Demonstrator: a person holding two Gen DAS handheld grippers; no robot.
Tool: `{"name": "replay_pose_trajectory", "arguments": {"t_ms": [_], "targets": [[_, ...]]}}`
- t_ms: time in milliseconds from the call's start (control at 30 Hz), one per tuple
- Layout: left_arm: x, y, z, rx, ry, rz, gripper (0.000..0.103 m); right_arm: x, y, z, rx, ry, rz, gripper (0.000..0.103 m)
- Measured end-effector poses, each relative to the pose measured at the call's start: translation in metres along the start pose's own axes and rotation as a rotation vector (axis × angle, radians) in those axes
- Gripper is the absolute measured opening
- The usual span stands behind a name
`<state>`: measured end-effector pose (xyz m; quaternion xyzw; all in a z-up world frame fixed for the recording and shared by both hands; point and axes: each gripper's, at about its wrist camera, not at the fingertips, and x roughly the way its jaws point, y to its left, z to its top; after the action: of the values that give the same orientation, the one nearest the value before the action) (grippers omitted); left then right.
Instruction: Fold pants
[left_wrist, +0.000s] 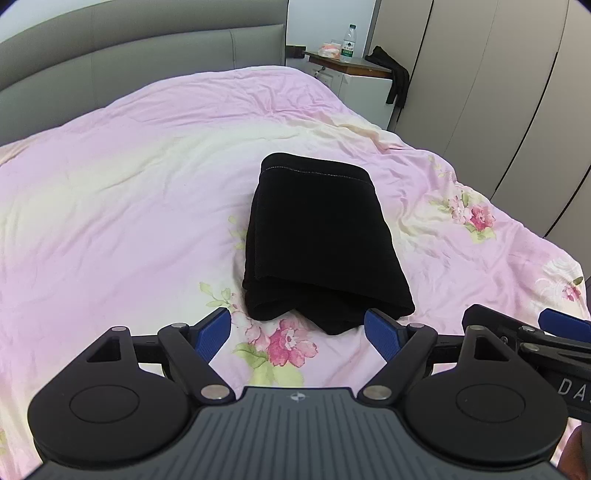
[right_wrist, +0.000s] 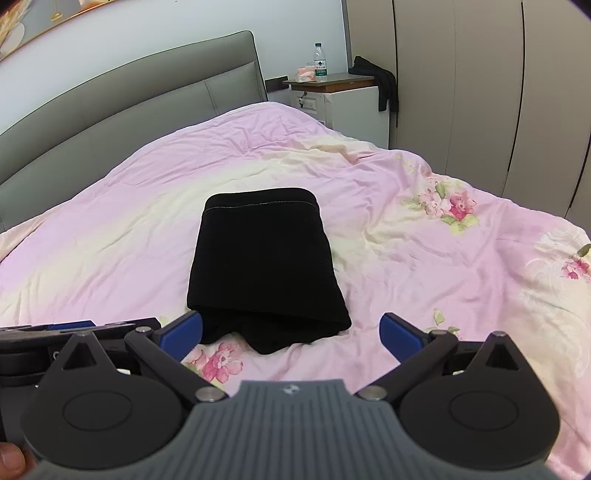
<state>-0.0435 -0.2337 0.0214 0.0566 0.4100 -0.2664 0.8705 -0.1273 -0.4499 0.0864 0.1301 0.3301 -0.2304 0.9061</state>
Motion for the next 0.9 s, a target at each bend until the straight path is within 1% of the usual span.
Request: {"name": "replay_pose_trajectory", "arguments": {"t_ms": [333,900], "targets": [[-0.013,-0.004,-0.003,0.008,-0.031,0.012,0.096,-0.014,-0.001,-0.003,0.011,-0.013,-0.001,0.098],[-0.016,-0.001,-0.004,0.009,-0.025,0.009,0.096,-0.017,0.0,-0.005,0.008,-0.018,-0.004,0.098]]}}
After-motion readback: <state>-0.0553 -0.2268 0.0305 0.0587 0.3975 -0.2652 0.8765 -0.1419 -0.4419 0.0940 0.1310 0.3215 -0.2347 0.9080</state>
